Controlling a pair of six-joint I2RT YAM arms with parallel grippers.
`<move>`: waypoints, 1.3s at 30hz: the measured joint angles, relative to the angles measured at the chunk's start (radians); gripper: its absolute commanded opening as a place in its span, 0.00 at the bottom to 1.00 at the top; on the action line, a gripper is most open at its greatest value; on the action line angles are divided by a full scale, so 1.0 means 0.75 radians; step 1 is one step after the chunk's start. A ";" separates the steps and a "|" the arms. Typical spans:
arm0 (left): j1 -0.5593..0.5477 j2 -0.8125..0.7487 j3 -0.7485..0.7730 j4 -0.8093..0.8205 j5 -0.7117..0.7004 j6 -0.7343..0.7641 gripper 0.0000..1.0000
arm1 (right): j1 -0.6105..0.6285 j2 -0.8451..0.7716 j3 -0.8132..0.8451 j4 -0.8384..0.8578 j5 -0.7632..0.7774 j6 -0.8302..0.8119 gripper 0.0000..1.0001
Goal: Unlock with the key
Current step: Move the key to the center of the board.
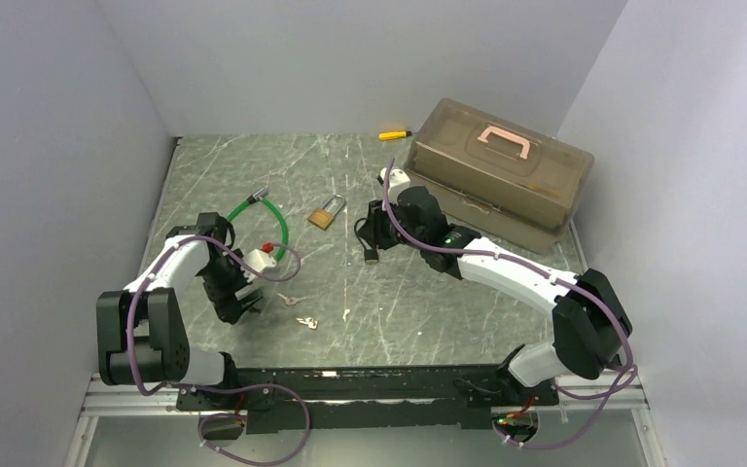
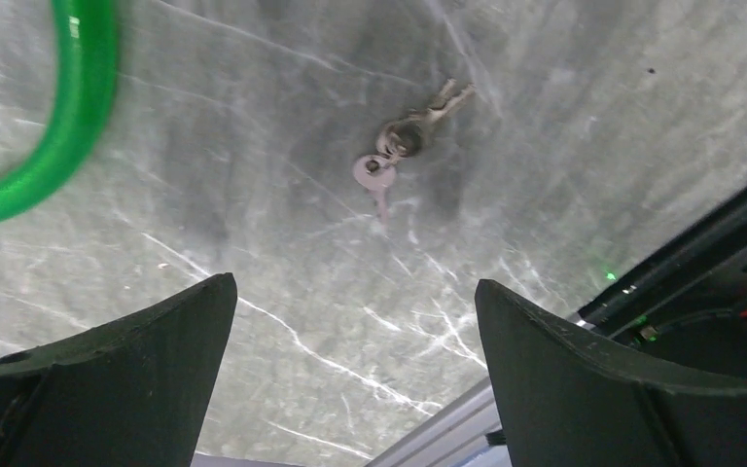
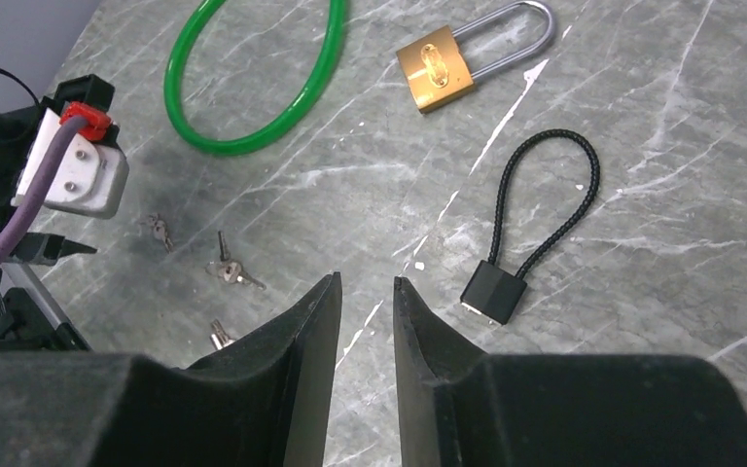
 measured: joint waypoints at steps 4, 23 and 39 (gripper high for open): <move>-0.005 0.001 -0.003 0.074 -0.006 0.000 0.92 | 0.000 0.000 -0.003 0.005 0.002 0.000 0.28; -0.149 -0.012 -0.137 0.210 -0.005 0.003 0.66 | 0.000 -0.005 -0.031 0.041 0.018 -0.001 0.25; -0.364 0.011 -0.166 0.261 -0.193 -0.020 0.47 | -0.042 -0.013 -0.031 0.040 0.062 -0.015 0.21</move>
